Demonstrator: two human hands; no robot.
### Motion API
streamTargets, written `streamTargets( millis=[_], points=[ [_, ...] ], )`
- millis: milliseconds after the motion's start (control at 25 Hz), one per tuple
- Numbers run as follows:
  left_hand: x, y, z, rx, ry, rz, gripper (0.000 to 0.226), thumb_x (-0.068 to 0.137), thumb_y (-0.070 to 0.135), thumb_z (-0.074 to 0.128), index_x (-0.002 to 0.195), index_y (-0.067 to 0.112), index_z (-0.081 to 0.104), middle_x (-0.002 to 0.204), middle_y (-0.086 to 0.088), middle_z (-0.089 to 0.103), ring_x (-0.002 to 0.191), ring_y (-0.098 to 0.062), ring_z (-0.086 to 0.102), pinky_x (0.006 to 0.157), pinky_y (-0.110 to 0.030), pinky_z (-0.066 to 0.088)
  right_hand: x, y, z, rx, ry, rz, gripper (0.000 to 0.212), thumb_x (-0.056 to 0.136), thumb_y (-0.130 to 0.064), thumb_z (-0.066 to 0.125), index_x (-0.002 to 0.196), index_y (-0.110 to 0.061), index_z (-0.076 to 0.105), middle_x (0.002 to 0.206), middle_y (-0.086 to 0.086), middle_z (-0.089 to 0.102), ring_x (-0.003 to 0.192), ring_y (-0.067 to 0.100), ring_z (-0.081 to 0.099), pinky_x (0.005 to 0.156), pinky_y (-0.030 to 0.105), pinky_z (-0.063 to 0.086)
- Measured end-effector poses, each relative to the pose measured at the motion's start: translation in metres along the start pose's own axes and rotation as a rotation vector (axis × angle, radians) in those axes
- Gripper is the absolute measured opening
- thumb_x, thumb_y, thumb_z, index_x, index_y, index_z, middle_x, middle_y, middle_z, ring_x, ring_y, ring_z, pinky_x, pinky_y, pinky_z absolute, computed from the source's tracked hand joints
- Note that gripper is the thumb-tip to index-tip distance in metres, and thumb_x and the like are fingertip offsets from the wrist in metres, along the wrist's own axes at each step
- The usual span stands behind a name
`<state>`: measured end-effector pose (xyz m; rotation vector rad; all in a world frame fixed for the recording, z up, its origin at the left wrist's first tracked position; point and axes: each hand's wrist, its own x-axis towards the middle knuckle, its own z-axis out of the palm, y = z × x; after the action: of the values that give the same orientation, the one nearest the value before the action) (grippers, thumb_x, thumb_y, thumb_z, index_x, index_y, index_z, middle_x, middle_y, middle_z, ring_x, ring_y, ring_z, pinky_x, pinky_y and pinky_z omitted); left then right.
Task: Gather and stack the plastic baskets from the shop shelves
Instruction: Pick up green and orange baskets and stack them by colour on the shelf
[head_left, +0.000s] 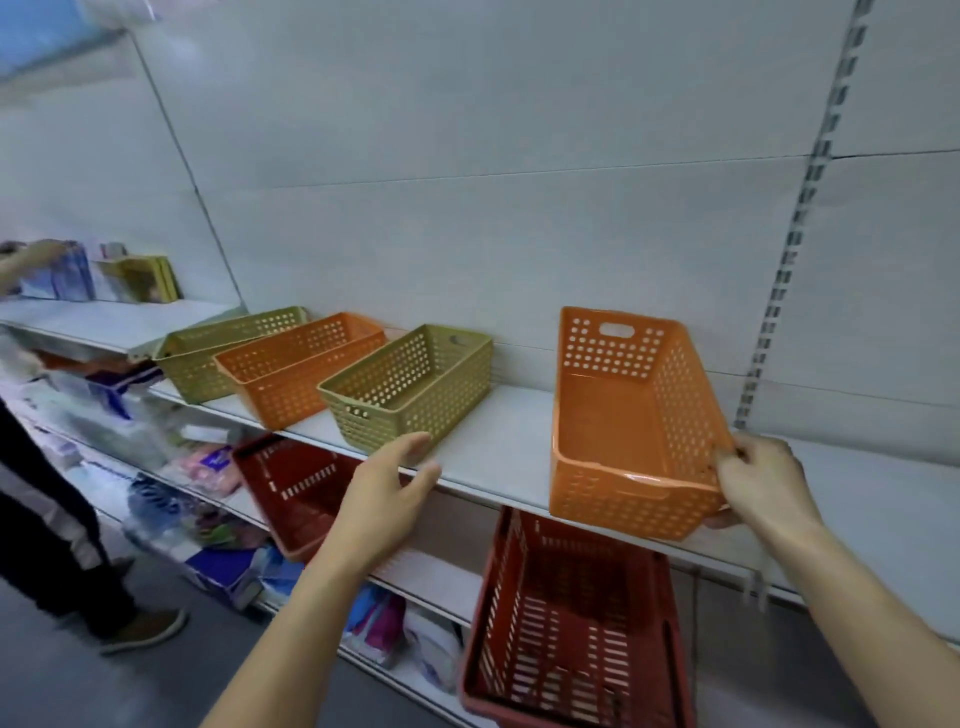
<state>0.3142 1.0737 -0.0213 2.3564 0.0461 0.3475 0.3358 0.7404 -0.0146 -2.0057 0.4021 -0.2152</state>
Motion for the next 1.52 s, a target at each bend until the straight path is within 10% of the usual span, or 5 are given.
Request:
streamTargets(
  millis=[440,840,1040,1520],
  points=[
    [0.178,-0.131,-0.081,-0.034,-0.006,-0.275,0.065,0.097,0.037,0.056,0.152,0.013,0.032,0.155,-0.008,0.042,0.140,-0.027,0.042,0.113,-0.041,0.036,0.054,-0.039,0.149,-0.065,0.019,0.063,0.018,0.087,-0.013,0.054,0.076,-0.011,0.068,0.072,0.013,0.070,0.048,0.034,0.069,0.061,0.054,0.060],
    [0.247,-0.157,-0.075,-0.205,-0.433,-0.328,0.019,0.097,0.013,0.052,0.106,0.020,0.067,0.093,-0.014,0.072,0.070,-0.030,0.069,0.070,-0.053,0.062,0.028,-0.069,0.183,-0.151,0.131,0.157,0.022,0.093,-0.017,0.049,0.080,-0.019,0.067,0.073,0.006,0.070,0.051,0.030,0.069,0.058,0.048,0.061],
    [0.219,-0.158,-0.069,-0.334,-0.354,-0.181,0.030,0.097,0.009,0.048,0.121,0.019,0.062,0.092,-0.010,0.072,0.065,-0.028,0.069,0.049,-0.036,0.058,-0.025,-0.065,0.165,-0.126,0.300,0.172,0.018,0.093,-0.018,0.051,0.092,-0.022,0.069,0.077,0.005,0.070,0.056,0.025,0.069,0.044,0.034,0.057],
    [0.114,-0.040,-0.014,-0.484,-0.525,0.050,0.033,0.092,0.011,0.047,0.115,0.027,0.064,0.101,-0.006,0.072,0.079,-0.031,0.073,0.060,-0.043,0.063,-0.172,-0.017,0.015,-0.138,0.719,0.158,0.016,0.084,-0.012,0.055,0.076,-0.021,0.066,0.068,0.006,0.067,0.052,0.031,0.064,0.043,0.041,0.057]
  ],
)
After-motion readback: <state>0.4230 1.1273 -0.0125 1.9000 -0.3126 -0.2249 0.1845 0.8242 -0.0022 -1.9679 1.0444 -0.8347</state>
